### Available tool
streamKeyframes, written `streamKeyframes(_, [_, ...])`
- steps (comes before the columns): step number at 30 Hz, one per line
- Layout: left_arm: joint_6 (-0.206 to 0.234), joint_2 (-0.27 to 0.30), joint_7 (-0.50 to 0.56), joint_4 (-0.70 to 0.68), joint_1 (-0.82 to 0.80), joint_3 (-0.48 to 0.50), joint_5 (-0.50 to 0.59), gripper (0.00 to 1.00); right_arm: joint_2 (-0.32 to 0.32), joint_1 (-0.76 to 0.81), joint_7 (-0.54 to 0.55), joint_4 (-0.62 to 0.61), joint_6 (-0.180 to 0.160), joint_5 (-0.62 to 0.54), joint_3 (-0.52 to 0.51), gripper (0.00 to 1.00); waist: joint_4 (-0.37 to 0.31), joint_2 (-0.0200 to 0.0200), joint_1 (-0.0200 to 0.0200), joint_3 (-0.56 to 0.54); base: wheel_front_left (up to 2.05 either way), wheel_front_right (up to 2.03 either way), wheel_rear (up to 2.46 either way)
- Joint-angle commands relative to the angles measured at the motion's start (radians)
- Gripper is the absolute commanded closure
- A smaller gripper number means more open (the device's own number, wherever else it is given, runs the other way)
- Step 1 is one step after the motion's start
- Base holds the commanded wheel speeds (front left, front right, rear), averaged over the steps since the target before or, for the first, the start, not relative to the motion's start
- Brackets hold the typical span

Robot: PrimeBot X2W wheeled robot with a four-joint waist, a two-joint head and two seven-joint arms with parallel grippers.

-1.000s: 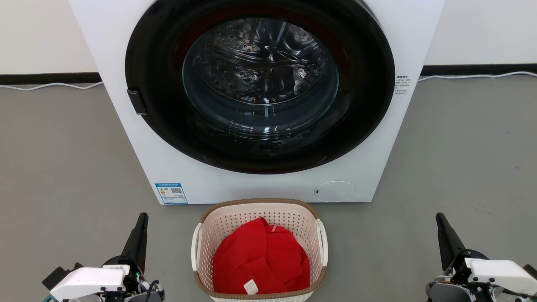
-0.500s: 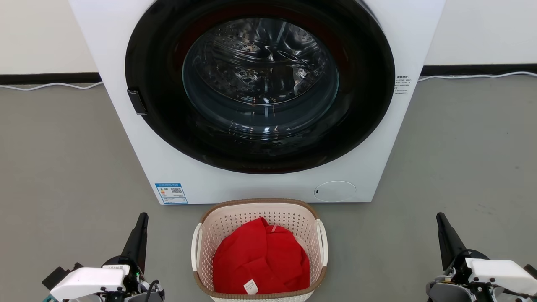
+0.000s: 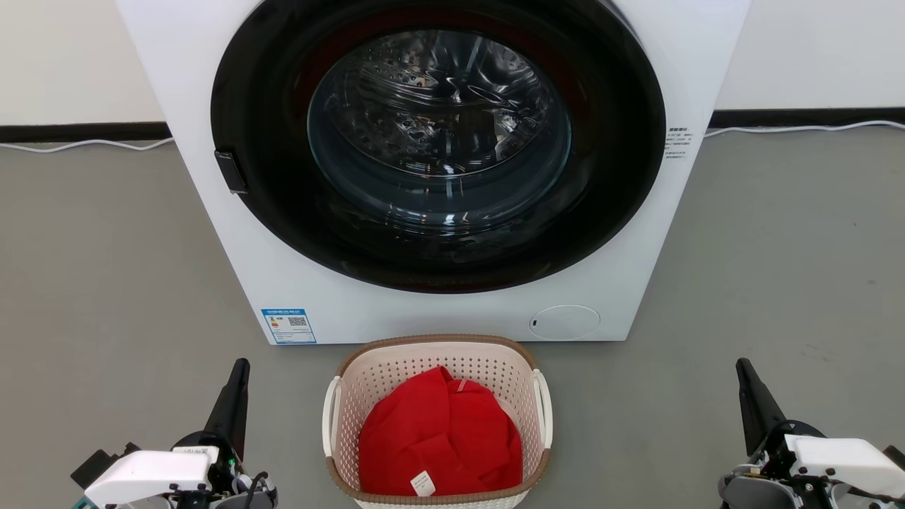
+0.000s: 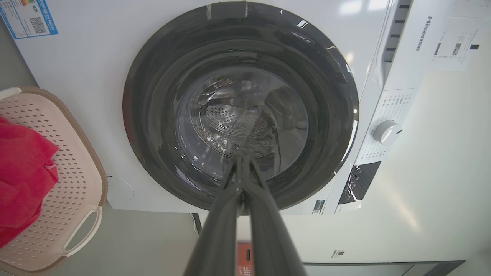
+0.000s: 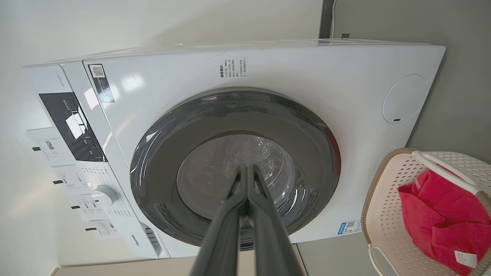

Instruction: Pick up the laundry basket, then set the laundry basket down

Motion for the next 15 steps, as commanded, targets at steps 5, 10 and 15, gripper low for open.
streamKeyframes(5, [-0.007,0.01,0.006,-0.022,-0.051,0.03,-0.006,1.0,-0.006,-0.058,0.013,-0.03,0.007,0.003,0.02,1.0,0.0,-0.0001,-0.0001,0.0,0.0,0.0,0.0])
streamKeyframes(10, [-0.007,0.01,0.006,-0.022,-0.051,0.03,-0.006,1.0,-0.005,-0.058,0.013,-0.03,0.007,0.002,0.019,1.0,0.0,-0.0001,-0.0001,0.0,0.0,0.0,0.0])
streamKeyframes(15, [-0.007,0.01,0.006,-0.022,-0.051,0.03,-0.006,1.0,-0.005,-0.058,0.014,-0.03,0.007,0.002,0.019,1.0,0.0,-0.0001,-0.0001,0.0,0.0,0.0,0.0])
